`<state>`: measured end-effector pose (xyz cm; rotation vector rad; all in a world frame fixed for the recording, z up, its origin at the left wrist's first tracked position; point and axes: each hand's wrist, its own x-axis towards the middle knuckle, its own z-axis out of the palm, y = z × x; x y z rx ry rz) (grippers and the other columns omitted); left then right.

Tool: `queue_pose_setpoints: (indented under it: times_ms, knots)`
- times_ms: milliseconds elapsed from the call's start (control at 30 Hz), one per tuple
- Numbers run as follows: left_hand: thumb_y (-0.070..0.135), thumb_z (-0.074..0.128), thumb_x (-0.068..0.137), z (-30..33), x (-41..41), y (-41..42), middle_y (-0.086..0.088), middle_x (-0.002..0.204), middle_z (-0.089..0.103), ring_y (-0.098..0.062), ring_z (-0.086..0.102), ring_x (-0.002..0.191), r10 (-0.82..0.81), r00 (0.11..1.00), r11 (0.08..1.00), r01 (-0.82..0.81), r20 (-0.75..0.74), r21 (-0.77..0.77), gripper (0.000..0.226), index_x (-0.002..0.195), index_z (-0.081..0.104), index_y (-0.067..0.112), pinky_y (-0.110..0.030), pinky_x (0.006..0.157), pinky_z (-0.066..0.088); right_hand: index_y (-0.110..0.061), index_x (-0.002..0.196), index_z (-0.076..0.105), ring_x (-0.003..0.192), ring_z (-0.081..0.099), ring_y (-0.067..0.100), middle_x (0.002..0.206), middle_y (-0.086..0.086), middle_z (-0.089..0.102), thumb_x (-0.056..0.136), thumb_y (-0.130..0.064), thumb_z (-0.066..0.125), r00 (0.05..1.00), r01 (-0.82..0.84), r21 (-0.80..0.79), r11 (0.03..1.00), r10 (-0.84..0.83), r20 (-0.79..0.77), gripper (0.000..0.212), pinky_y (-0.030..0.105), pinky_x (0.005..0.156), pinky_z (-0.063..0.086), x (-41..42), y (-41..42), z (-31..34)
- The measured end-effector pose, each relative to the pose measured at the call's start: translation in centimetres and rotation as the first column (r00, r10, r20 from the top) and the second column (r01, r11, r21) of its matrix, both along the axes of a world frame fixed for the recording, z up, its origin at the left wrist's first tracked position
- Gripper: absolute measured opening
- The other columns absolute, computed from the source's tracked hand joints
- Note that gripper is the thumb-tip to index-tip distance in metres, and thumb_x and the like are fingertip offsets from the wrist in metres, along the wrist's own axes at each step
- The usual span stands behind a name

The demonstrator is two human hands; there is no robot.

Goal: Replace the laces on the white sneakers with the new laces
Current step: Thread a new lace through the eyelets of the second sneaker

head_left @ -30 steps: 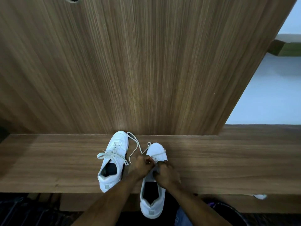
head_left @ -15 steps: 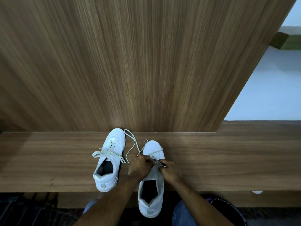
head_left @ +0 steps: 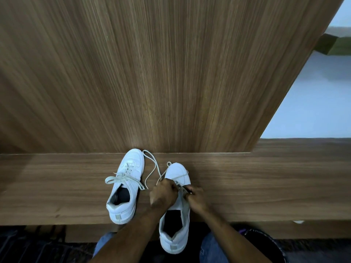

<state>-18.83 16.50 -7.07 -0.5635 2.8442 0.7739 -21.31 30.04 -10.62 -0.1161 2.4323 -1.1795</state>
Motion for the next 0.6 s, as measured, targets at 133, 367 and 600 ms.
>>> queue_pose_setpoints:
  times_ms: [133, 367, 600]
  knots:
    - [0.03, 0.056, 0.081, -0.3, 0.0, -0.6, 0.0, 0.104, 0.07, -0.026, 0.065, 0.1, -0.03, 0.999, 0.998, 0.032, -0.042, 0.061, 0.021, 0.095, 0.072, 0.033, -0.035, 0.082, 0.053, -0.048, 0.084, 0.064, 0.094, 0.064, 0.016, 0.099, -0.008, 0.07, 0.083, -0.029, 0.049, 1.0, -0.017, 0.0, 1.0, 0.017, -0.01, 0.025, 0.035, 0.083, 0.052, 0.7, 0.1, 1.7]
    - [0.034, 0.059, 0.086, -0.1, -0.6, -0.2, 0.002, 0.111, 0.066, -0.024, 0.062, 0.104, -0.075, 0.995, 0.997, 0.076, -0.069, 0.009, 0.018, 0.098, 0.073, 0.034, -0.032, 0.083, 0.05, -0.024, 0.099, 0.07, 0.101, 0.064, 0.02, 0.107, 0.001, 0.069, 0.097, -0.025, 0.047, 0.992, 0.032, -0.111, 0.993, -0.018, 0.125, 0.023, 0.038, 0.093, 0.05, -0.2, 0.2, 2.4]
    - [0.034, 0.058, 0.086, 0.0, 0.3, -1.0, -0.004, 0.118, 0.058, -0.023, 0.055, 0.113, -0.129, 0.989, 0.991, 0.125, -0.079, -0.051, 0.025, 0.107, 0.071, 0.031, -0.031, 0.089, 0.046, -0.026, 0.083, 0.07, 0.079, 0.061, 0.009, 0.09, -0.003, 0.07, 0.091, -0.02, 0.06, 1.0, -0.022, 0.044, 0.999, 0.022, 0.0, 0.015, 0.019, 0.064, 0.046, -2.0, -1.0, 2.5]
